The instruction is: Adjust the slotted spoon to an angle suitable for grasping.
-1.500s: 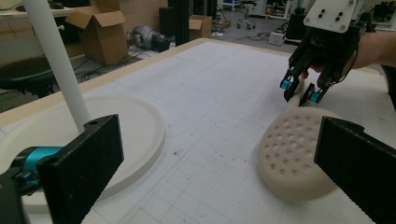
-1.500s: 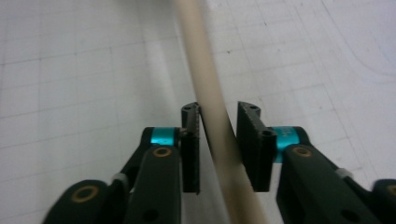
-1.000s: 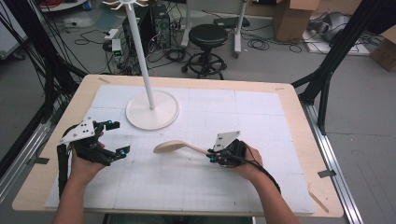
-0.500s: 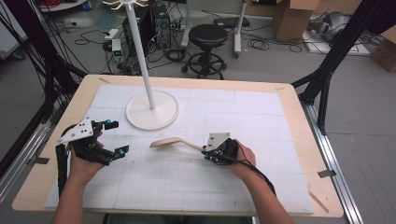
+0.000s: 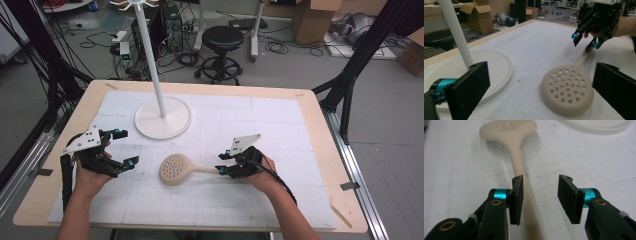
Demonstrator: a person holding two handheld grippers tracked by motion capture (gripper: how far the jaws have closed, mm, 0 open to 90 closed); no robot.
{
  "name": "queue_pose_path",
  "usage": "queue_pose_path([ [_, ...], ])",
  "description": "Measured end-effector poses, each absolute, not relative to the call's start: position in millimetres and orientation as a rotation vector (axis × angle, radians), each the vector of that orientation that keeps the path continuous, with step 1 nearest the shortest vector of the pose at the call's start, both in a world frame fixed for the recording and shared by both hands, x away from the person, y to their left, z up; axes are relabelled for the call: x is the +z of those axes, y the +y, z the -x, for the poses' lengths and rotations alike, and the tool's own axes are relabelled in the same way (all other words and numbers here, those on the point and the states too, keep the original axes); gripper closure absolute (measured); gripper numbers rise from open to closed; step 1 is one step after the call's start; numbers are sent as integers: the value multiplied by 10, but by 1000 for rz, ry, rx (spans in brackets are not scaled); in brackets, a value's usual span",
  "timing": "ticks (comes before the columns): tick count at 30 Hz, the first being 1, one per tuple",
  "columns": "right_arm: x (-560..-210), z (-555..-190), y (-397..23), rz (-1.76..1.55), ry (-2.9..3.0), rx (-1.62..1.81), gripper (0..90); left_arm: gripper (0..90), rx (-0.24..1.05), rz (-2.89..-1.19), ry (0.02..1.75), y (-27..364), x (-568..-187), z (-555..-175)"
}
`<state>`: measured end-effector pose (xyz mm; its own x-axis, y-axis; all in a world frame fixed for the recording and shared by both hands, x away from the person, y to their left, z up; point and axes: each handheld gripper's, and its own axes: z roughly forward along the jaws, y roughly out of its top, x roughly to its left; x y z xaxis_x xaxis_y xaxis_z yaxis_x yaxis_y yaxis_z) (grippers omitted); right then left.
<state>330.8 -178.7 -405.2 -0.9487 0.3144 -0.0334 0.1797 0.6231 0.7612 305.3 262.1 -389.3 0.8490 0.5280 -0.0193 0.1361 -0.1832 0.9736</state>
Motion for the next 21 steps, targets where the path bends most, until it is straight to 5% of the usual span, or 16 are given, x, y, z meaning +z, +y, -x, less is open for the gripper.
queue_pose_path([
  [21,-3934,-3236,-2214,-579,2574,1351,287,20,372,-1747,510,2608,-3903,-3058],
])
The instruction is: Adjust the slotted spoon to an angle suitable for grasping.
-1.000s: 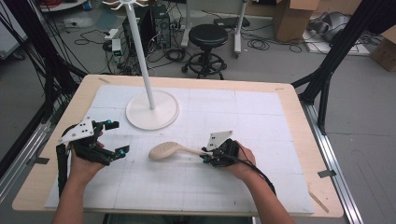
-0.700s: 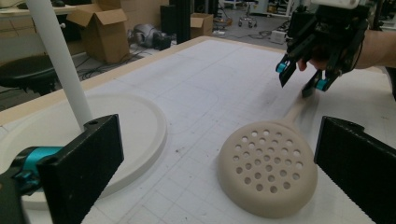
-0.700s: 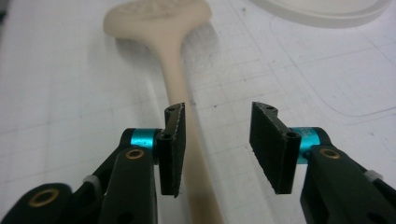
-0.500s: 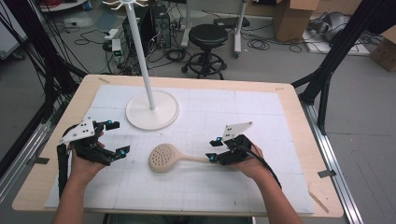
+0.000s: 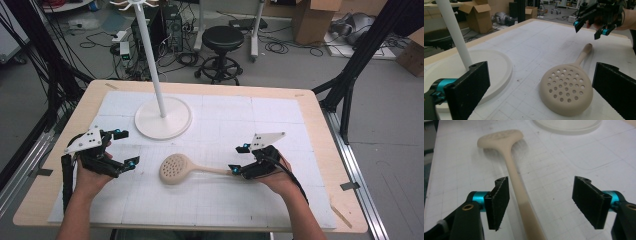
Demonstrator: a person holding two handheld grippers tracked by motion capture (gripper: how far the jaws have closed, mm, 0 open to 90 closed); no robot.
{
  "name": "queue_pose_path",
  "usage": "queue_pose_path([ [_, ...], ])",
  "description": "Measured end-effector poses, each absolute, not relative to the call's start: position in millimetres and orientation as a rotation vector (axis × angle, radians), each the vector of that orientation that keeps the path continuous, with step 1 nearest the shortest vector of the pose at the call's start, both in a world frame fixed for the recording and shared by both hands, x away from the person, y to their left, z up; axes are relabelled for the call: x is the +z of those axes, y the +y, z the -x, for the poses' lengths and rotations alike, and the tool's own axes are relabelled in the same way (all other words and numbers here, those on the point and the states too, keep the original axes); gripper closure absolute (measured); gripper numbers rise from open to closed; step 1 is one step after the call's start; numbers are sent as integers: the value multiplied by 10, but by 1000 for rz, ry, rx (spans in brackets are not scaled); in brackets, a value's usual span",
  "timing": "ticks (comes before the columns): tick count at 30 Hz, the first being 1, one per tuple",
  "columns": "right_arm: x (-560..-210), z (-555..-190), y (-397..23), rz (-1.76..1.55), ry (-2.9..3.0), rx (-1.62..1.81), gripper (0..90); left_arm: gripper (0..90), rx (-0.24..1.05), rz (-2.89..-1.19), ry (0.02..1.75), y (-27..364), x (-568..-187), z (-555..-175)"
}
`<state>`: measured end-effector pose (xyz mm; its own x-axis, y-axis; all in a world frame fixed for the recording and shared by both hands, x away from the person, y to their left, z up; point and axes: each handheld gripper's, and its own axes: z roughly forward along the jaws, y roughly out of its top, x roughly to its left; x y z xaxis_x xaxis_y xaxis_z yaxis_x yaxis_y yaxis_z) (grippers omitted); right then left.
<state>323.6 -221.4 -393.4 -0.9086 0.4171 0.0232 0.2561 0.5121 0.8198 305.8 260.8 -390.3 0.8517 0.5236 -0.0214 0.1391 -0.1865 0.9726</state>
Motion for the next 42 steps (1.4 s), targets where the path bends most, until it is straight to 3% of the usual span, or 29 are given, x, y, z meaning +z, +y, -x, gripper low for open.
queue_pose_path([
  [4,-3936,-3181,-2314,-639,2514,1441,234,20,374,-1750,509,2608,-3900,-3053],
  [12,-4034,-3149,-2392,-631,2554,1373,230,20,369,-1755,508,2595,-3911,-3059],
  [19,-4133,-3238,-2184,-567,2667,1294,251,20,366,-1761,512,2586,-3926,-3063],
  [22,-4187,-3298,-2083,-532,2735,1251,304,20,368,-1760,512,2586,-3924,-3061],
  [26,-4244,-3336,-2026,-472,2818,1200,446,20,373,-1756,515,2612,-3916,-3060],
  [30,-4279,-3334,-1997,-424,2854,1109,684,20,372,-1758,515,2605,-3922,-3065],
  [42,-4272,-3378,-1567,-161,2848,1062,746,20,385,-1744,513,2639,-3889,-3045],
])
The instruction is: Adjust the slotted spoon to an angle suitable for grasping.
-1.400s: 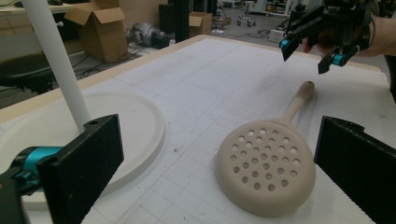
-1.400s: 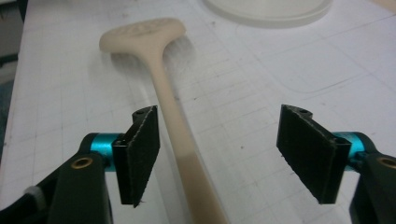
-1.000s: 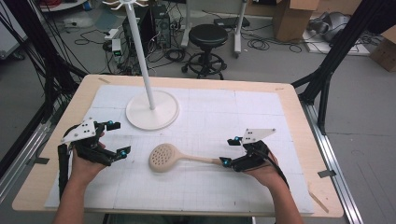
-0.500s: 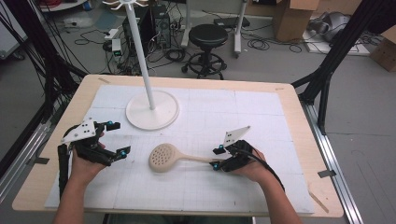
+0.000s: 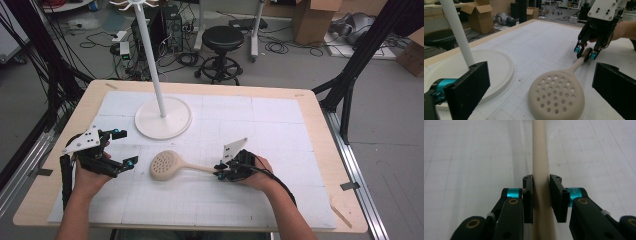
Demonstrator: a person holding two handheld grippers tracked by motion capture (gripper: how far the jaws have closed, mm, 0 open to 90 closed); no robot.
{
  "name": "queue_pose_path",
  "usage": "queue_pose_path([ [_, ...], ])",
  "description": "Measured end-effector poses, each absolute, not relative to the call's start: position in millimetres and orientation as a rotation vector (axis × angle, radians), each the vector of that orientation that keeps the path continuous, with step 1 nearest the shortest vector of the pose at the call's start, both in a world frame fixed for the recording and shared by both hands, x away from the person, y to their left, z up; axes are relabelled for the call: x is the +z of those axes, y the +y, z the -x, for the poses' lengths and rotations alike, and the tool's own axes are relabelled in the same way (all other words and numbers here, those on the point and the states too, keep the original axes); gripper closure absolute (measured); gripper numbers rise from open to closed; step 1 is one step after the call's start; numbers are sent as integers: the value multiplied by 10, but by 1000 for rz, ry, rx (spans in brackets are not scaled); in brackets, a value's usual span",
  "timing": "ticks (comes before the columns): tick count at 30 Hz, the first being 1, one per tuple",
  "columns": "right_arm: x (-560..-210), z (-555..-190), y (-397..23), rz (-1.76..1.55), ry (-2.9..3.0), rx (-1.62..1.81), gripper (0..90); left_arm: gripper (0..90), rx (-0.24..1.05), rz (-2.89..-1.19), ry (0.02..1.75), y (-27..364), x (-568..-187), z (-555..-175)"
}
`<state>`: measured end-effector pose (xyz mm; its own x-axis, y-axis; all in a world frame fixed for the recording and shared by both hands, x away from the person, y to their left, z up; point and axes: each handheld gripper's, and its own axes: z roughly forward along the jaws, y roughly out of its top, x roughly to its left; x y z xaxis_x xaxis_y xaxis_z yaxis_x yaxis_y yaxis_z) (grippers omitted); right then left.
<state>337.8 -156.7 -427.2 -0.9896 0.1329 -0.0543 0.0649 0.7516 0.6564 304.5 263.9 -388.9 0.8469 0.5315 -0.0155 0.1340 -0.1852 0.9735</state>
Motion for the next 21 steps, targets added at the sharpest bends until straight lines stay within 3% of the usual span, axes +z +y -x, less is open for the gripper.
queue_pose_path([
  [9,-4276,-3449,-1144,-72,2873,1070,741,20,392,-1735,513,2671,-3872,-3038],
  [10,-4277,-3456,-1130,-83,2865,1072,724,20,394,-1735,514,2675,-3870,-3037],
  [11,-4280,-3463,-1130,-99,2863,1083,650,20,393,-1733,514,2678,-3871,-3038],
  [12,-4276,-3461,-1141,-126,2854,1090,579,20,394,-1734,515,2680,-3871,-3039],
  [14,-4249,-3466,-1205,-176,2839,1117,536,20,393,-1735,518,2678,-3875,-3041],
  [21,-4161,-3354,-1655,-277,2793,1157,494,20,393,-1740,516,2666,-3877,-3040],
])
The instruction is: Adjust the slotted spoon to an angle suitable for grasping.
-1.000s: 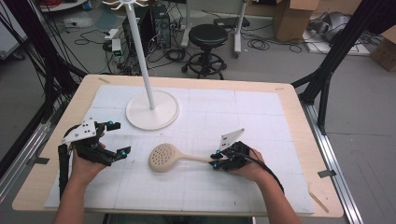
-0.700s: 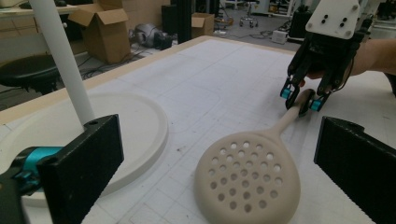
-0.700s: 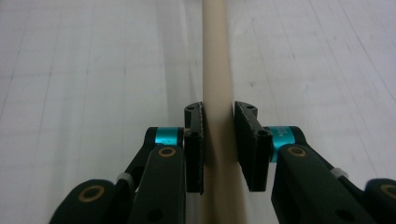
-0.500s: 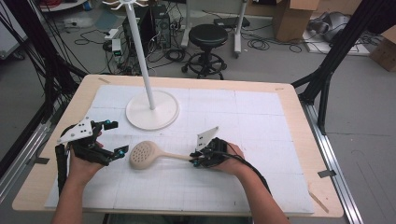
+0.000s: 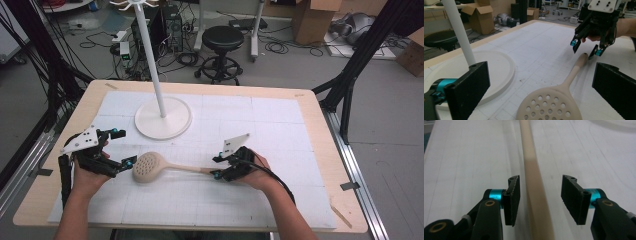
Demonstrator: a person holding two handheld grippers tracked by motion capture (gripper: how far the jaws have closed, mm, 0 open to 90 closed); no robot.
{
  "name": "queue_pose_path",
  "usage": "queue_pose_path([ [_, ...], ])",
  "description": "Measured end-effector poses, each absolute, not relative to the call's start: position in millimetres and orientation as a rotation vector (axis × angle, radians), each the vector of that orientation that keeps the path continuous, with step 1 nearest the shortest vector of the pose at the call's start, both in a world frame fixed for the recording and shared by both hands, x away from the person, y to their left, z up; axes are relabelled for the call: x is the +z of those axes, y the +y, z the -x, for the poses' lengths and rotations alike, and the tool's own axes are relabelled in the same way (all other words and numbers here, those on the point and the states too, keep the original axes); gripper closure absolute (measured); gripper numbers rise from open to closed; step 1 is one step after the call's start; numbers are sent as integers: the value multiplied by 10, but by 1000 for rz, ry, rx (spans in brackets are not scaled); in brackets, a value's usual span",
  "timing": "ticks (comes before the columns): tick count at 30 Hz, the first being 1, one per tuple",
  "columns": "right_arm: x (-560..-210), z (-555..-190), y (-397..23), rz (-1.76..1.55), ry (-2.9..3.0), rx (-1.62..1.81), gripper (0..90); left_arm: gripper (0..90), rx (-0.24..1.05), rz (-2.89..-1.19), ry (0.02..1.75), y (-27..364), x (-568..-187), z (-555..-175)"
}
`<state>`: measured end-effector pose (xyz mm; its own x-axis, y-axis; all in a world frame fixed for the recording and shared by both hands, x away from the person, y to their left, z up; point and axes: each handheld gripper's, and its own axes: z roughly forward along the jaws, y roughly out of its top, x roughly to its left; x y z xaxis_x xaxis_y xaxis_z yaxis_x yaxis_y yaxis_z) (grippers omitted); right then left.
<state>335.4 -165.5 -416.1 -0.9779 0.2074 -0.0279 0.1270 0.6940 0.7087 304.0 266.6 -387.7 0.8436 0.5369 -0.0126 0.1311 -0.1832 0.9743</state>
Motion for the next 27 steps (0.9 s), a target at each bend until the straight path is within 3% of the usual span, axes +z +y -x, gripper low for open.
queue_pose_path([
  [8,-4250,-3280,-1957,-356,2794,1107,512,20,384,-1753,517,2636,-3891,-3047],
  [14,-4341,-3299,-1876,-323,2844,1029,641,20,388,-1749,522,2658,-3890,-3048],
  [27,-4316,-3374,-1525,-187,2849,1024,663,20,390,-1750,515,2652,-3889,-3052],
])
